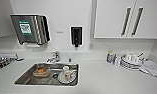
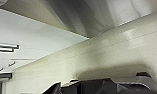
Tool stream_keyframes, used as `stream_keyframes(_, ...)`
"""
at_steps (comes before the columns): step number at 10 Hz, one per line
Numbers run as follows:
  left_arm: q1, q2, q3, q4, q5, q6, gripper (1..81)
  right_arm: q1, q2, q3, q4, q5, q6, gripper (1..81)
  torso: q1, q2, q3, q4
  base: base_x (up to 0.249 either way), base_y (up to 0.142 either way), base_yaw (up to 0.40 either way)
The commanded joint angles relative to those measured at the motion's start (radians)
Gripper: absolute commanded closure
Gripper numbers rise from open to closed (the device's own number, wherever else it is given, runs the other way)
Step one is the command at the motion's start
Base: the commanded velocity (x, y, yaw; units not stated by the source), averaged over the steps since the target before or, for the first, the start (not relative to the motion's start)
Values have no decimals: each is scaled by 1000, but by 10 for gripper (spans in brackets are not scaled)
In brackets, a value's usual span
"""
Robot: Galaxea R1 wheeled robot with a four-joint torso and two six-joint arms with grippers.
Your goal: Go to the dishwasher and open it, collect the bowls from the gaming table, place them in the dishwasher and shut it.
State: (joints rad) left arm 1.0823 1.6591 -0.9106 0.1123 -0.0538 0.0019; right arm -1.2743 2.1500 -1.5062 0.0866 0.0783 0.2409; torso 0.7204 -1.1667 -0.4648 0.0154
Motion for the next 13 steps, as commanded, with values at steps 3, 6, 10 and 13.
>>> stream_keyframes(3,-308,28,101,-86,229,-2,10,74,-42,25,15,-43,0,10,107,-168,0,0,0,0,0)
stream_keyframes(6,-313,76,130,-72,236,6,10,80,-40,17,18,-43,2,10,108,-171,0,0,0,0,0)
stream_keyframes(10,-316,133,162,-53,236,10,10,103,-49,23,30,-43,35,10,121,-192,0,0,0,0,0)
stream_keyframes(13,-316,137,154,-53,235,10,10,140,-82,52,30,-57,77,10,121,-193,-103,0,0,0,0)
